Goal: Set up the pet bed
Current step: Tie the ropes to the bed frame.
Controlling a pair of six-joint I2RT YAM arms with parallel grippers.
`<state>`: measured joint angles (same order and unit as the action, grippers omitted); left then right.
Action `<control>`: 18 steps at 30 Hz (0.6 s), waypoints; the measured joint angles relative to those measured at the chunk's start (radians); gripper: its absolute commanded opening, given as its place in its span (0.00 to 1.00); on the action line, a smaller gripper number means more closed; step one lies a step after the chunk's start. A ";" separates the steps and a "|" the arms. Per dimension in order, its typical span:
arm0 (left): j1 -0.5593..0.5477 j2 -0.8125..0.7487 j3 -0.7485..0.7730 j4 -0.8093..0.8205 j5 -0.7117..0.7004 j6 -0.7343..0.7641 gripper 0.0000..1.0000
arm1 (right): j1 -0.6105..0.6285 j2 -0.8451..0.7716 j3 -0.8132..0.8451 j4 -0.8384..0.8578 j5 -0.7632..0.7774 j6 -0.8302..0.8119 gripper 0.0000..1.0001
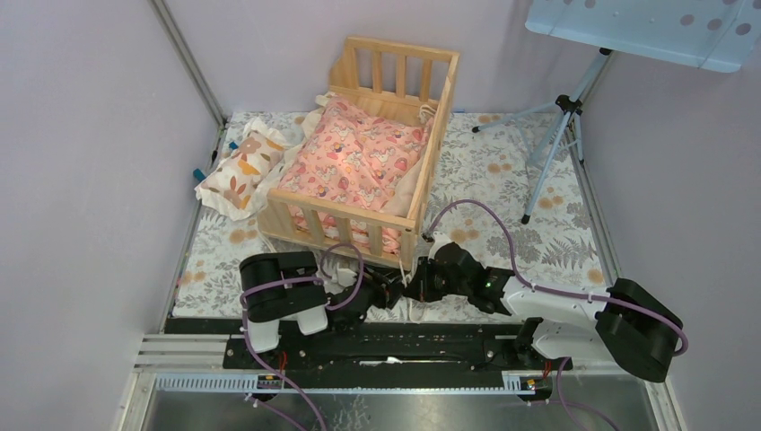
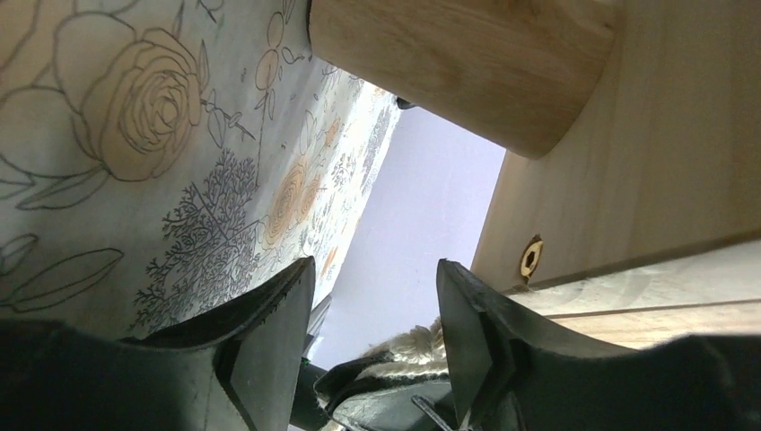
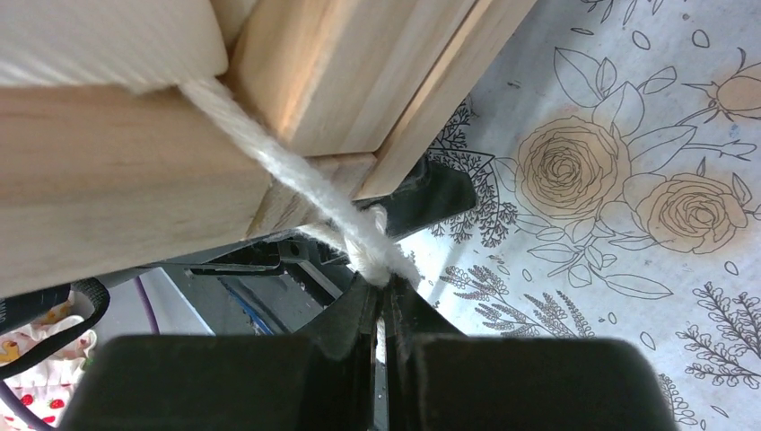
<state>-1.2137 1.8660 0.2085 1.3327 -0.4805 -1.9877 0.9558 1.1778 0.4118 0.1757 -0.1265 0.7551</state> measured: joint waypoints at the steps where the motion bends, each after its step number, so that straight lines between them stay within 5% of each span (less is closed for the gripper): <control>1: 0.002 -0.001 0.000 0.000 0.002 -0.006 0.50 | 0.000 -0.002 0.000 -0.003 -0.002 0.000 0.00; 9: 0.013 -0.001 -0.021 -0.003 0.010 -0.063 0.42 | -0.006 -0.018 0.008 -0.044 -0.045 -0.013 0.00; 18: 0.026 -0.008 -0.014 -0.003 0.012 -0.071 0.49 | -0.008 -0.015 0.034 -0.092 -0.071 -0.034 0.00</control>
<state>-1.1873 1.8576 0.1940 1.3300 -0.4683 -2.0590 0.9478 1.1625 0.4454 0.0837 -0.1970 0.7216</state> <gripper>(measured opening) 0.490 0.027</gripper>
